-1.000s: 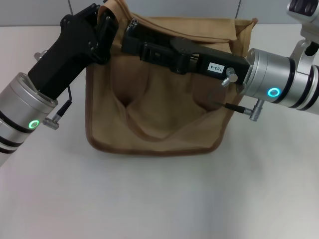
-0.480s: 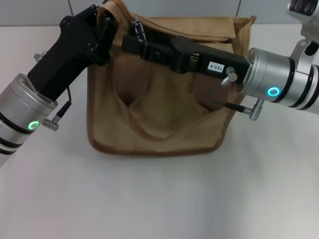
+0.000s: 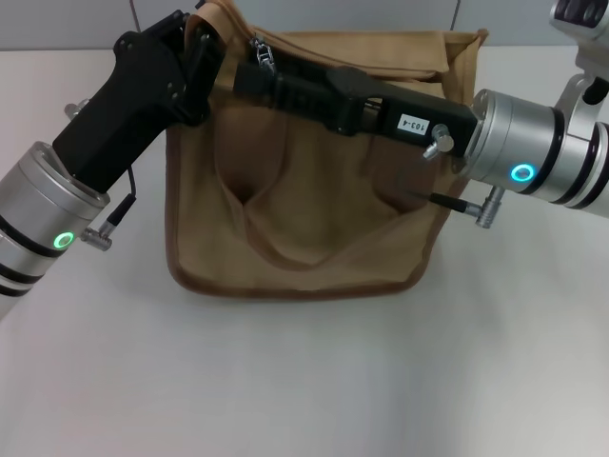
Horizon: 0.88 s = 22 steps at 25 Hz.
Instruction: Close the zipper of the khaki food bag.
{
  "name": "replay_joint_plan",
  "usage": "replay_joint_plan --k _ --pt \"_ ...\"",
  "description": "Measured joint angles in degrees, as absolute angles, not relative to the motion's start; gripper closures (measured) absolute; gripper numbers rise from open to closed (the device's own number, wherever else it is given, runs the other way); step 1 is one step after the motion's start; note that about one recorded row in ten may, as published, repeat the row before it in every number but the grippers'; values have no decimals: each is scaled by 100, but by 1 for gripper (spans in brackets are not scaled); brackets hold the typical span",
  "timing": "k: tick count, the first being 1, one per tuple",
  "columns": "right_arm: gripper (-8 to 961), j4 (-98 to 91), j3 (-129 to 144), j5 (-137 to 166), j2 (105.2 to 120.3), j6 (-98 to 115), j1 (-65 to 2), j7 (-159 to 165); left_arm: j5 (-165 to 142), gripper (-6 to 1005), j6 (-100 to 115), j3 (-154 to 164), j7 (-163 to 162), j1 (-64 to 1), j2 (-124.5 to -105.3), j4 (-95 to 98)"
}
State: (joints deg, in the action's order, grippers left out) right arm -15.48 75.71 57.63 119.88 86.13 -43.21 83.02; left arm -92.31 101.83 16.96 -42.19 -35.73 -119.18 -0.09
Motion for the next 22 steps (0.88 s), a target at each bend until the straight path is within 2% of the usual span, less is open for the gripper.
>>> replay_joint_plan --k 18,22 --pt "740 -1462 7594 5672 11988 8395 -4274 8321 -9247 965 10177 1697 -4219 -3557 -11918 -9" --pt "888 -1470 7593 5670 11988 8396 -4219 8321 -9232 965 10178 1697 -4219 -3541 -11918 -9"
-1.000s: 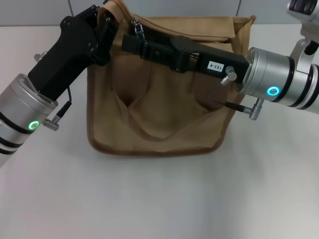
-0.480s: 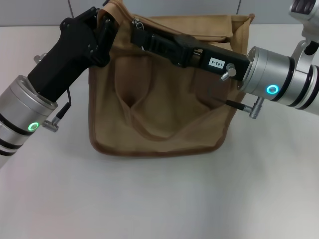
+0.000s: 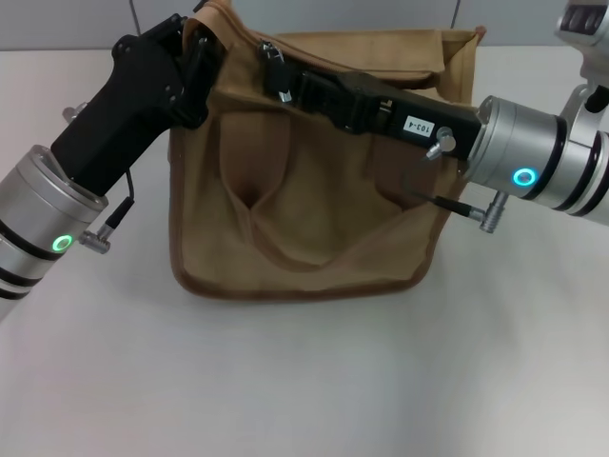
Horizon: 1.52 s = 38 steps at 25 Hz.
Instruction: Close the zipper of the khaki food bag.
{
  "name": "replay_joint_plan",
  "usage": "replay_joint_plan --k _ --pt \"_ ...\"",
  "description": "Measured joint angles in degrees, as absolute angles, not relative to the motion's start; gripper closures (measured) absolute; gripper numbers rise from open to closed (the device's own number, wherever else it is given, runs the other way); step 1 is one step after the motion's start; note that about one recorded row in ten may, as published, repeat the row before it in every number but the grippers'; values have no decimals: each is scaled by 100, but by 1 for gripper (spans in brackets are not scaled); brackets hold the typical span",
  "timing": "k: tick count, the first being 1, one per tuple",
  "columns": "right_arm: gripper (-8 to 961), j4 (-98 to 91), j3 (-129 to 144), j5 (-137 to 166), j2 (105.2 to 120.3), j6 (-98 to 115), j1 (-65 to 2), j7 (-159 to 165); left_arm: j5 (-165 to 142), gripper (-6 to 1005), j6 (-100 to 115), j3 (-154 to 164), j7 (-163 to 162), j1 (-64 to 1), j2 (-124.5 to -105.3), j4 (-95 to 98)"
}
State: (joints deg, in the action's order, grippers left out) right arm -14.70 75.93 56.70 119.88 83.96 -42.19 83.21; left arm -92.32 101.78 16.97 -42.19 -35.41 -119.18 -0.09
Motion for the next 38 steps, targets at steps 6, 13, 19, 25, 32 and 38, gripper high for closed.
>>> replay_joint_plan --k 6,13,19,25,32,38 --pt "949 -1513 7582 5671 11961 8403 -4106 8321 -9226 964 10160 1676 -4219 -3486 -11918 7" --pt "935 -1711 7509 5667 11915 8466 -3617 8486 -9230 964 10141 1264 -4219 -3208 -11900 53" --pt "916 -2039 7393 5689 11877 8467 -3246 8656 -9229 964 10131 1060 -4219 -3008 -11878 93" --pt "898 -2047 7228 5701 11810 8469 -3022 8700 -9223 964 10112 1008 -4219 -2888 -11882 150" --pt "876 -2037 7092 5714 11791 8592 -2888 8611 -9219 964 9996 1003 -4218 -2877 -11883 149" --pt "857 -2011 6794 5717 11796 8617 -2734 8549 -9214 963 9914 999 -4206 -2824 -11889 139"
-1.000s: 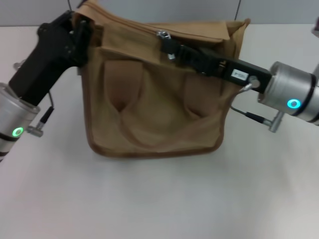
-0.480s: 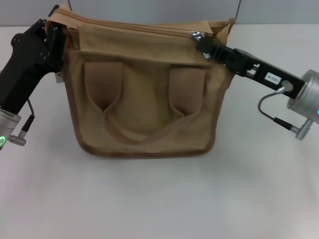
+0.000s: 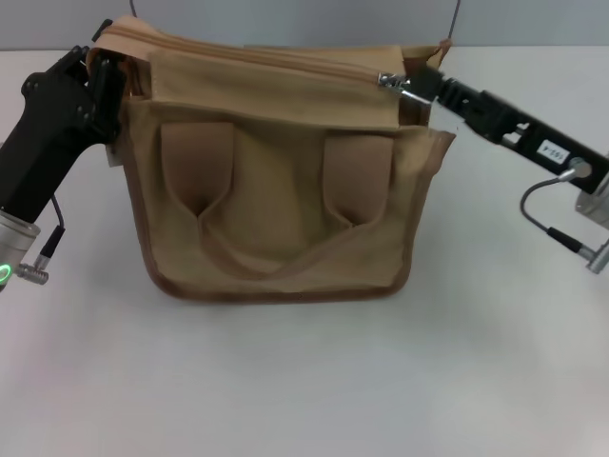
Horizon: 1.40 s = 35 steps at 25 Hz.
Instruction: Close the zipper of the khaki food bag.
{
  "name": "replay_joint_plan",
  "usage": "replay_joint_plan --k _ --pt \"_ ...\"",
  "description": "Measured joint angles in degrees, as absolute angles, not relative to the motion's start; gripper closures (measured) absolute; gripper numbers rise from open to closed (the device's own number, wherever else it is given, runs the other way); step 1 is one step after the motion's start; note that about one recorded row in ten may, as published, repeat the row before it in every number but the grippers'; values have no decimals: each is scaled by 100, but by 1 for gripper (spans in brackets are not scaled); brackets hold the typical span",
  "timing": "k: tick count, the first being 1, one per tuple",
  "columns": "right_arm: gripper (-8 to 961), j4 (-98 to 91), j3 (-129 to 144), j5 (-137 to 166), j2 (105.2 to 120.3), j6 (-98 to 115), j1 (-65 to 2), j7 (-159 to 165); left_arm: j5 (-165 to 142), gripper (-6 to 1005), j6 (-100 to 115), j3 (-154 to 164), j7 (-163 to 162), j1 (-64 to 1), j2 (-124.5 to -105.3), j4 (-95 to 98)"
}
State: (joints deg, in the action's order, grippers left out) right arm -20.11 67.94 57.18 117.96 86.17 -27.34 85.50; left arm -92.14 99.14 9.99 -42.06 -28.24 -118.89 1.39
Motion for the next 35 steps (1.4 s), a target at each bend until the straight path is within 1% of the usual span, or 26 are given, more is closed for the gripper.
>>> replay_joint_plan --k 7,10,13,18,20,21,23,24,25,26,29,30,33,35 --pt "835 -2031 6343 5690 11884 8982 -2467 7786 -9236 963 9904 1024 -3828 -2767 -11893 92" --pt "785 -1998 6215 5686 11910 9075 -2377 7589 -9249 963 9883 1027 -3834 -2693 -11882 106" --pt "736 -1970 6211 5686 11911 9082 -2367 7531 -9250 845 9882 1028 -3831 -2622 -11883 124" --pt "653 -1924 6212 5702 11914 9215 -2360 7305 -9220 647 9873 958 -3808 -2295 -11869 172" --pt "557 -1918 6215 5710 11920 9285 -2345 7189 -9213 567 9867 920 -3827 -1999 -11858 266" --pt "508 -1918 6215 5710 11920 9285 -2345 7189 -9213 521 9867 920 -3827 -1999 -11858 266" --pt "412 -1917 6212 5711 11926 9353 -2316 7075 -9210 430 9855 918 -3801 -1680 -11856 313" --pt "384 -1914 6207 5711 11930 9387 -2297 7014 -9210 384 9855 918 -3801 -1680 -11856 313" --pt "355 -1892 6198 5703 11935 9457 -2272 6874 -9209 338 9857 917 -3787 -1470 -11856 343" --pt "327 -1892 6198 5703 11935 9457 -2272 6874 -9209 325 9857 917 -3787 -1470 -11856 343" --pt "242 -1841 6190 5695 11938 9601 -2259 6592 -9232 287 9997 935 -3821 -1160 -11850 480" --pt "242 -1808 6222 5712 11938 9704 -2259 6358 -9355 274 10255 1069 -3869 -1007 -11834 725" --pt "242 -1734 6269 5740 11938 9828 -2257 5958 -9555 235 10522 1330 -3931 -932 -11814 1044" --pt "242 -1653 6508 6009 11936 10124 -2252 4975 -10051 210 10954 1967 -4030 -888 -11742 1682"
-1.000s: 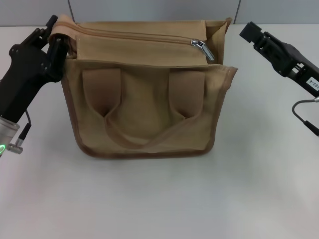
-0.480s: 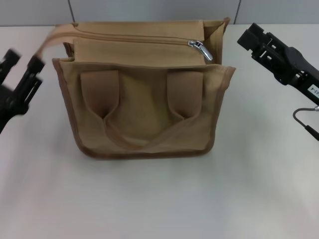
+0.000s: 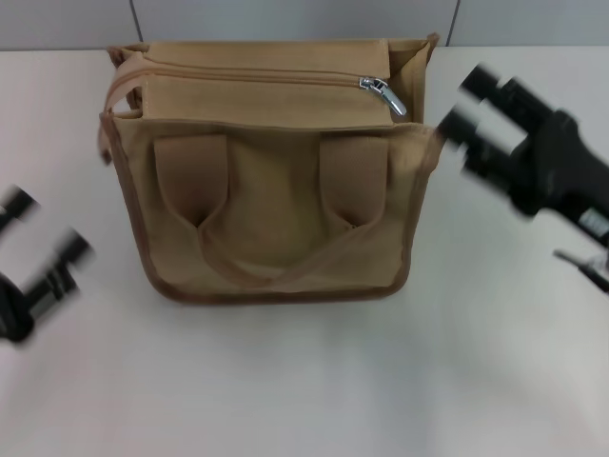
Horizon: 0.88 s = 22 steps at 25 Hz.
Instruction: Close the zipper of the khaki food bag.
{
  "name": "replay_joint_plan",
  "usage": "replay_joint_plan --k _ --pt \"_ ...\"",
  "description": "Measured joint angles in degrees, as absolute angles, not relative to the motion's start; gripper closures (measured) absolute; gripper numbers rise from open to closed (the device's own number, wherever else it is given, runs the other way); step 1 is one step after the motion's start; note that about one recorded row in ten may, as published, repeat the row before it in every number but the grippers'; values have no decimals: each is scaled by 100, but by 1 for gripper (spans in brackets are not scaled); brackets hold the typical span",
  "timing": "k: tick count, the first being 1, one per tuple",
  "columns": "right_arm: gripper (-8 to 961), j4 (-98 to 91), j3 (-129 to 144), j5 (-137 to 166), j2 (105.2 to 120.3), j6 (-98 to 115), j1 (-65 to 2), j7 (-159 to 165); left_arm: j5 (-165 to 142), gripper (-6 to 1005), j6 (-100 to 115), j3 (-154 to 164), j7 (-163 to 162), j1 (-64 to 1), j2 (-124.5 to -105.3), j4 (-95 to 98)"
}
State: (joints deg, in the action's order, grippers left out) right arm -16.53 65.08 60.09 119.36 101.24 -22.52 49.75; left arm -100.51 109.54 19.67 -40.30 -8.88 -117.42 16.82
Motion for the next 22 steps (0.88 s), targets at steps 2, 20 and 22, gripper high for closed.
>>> replay_joint_plan --k 2,20,22 --pt "242 -1645 6627 6200 11938 10233 -2254 4635 -10207 184 11058 2155 -4045 -895 -11711 1828" --pt "242 -1606 8542 7050 11985 9016 -2657 4052 -11471 184 10900 3202 -4070 -1448 -11714 2144" --pt "242 -1579 8541 7018 11988 9015 -2656 4052 -11472 185 10889 3204 -4070 -1436 -11717 2145"
